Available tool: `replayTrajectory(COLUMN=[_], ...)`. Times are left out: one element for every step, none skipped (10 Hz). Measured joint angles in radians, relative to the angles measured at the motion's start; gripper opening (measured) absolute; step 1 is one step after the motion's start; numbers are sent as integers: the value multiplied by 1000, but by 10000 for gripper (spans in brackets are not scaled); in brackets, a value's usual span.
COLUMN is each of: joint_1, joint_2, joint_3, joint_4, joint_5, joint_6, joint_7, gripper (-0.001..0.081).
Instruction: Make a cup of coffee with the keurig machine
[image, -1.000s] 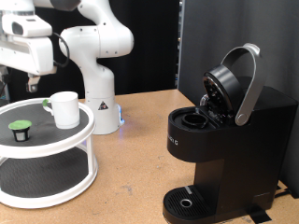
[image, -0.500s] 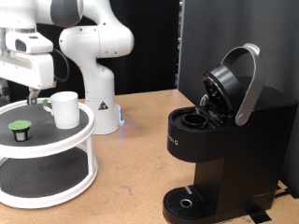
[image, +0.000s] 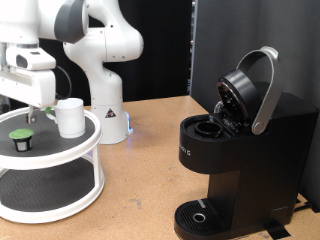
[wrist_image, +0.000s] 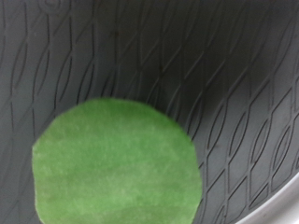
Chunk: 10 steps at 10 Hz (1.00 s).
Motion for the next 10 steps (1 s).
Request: replayTrajectory(joint_1=[-6, -11, -15, -18, -19, -19, -19, -18, -17, -16], joint_2=[19, 40, 63, 85, 105, 121, 131, 136, 136, 136], joint_3=[-3, -5, -5, -5, -5, -5, -5, -5, -5, -5], joint_4=[-4, -5, -6, -6, -6, -6, -6, -8, -12, -19], joint_5=[-4, -6, -7, -7, -7, -7, -7, -2, 4, 9], joint_6=[28, 53, 77, 97, 113, 123, 128, 129, 129, 129], joint_7=[4, 5, 6, 6, 6, 6, 6, 0, -8, -15], gripper=[806, 806, 806, 806, 806, 806, 806, 806, 806, 806])
